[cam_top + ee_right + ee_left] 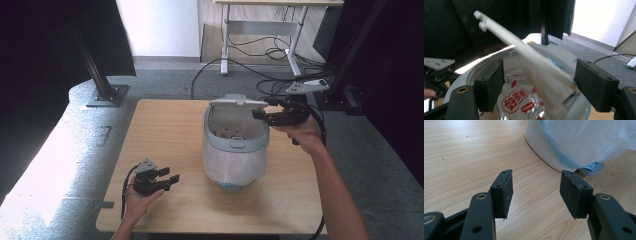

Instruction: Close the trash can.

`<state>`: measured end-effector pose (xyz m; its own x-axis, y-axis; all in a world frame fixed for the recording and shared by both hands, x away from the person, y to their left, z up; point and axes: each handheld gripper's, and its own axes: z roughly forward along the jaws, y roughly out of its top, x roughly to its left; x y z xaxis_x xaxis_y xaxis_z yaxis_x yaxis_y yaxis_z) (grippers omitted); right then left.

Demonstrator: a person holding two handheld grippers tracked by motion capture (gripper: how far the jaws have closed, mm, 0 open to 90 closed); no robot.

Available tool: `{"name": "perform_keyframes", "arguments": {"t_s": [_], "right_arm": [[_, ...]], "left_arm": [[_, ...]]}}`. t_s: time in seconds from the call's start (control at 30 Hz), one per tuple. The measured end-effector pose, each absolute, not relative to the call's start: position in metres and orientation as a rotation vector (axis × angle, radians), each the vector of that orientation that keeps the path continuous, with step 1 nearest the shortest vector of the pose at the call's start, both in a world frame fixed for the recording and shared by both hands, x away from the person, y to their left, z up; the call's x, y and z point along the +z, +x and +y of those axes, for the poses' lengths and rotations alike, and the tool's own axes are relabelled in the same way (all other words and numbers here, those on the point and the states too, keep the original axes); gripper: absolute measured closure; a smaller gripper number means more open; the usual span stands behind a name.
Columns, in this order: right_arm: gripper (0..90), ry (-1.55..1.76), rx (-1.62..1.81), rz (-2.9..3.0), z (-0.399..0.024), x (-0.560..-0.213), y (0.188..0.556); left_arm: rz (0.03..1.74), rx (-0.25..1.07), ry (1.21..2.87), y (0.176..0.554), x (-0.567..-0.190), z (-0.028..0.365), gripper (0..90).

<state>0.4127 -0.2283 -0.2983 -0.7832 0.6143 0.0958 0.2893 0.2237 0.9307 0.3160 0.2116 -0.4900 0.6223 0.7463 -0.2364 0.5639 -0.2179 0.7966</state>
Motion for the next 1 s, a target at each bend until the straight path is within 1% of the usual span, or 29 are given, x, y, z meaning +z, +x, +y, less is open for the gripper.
{"name": "perform_keyframes", "arguments": {"t_s": [0.13,0.17,0.3,0.6,0.77,0.8,0.93,1.0], "right_arm": [[21.9,0.812,1.589,2.221,-0.229,-0.303,0.402],[20.3,0.786,1.594,2.232,-0.229,-0.305,0.396],[20.0,0.746,1.594,2.27,-0.226,-0.311,0.385],[20.4,0.783,1.602,2.312,-0.22,-0.323,0.386],[20.2,0.789,1.469,2.292,-0.203,-0.327,0.387],[19.1,0.782,1.441,2.275,-0.199,-0.328,0.386],[18.7,0.824,1.419,2.251,-0.19,-0.327,0.385],[20.8,0.829,1.367,2.243,-0.187,-0.328,0.382]], "left_arm": [[1.04,0.243,1.907,0.316,-0.49,0.211,44.3],[1.041,0.241,1.907,0.316,-0.491,0.21,44.3],[1.039,0.239,1.913,0.315,-0.49,0.208,44.3],[1.04,0.24,1.915,0.315,-0.491,0.207,44.2],[1.046,0.24,1.919,0.316,-0.493,0.208,44.2],[1.046,0.241,1.919,0.315,-0.493,0.208,44.2],[1.052,0.24,1.92,0.316,-0.494,0.209,44.3],[1.058,0.24,1.919,0.316,-0.494,0.209,44.3]]}}
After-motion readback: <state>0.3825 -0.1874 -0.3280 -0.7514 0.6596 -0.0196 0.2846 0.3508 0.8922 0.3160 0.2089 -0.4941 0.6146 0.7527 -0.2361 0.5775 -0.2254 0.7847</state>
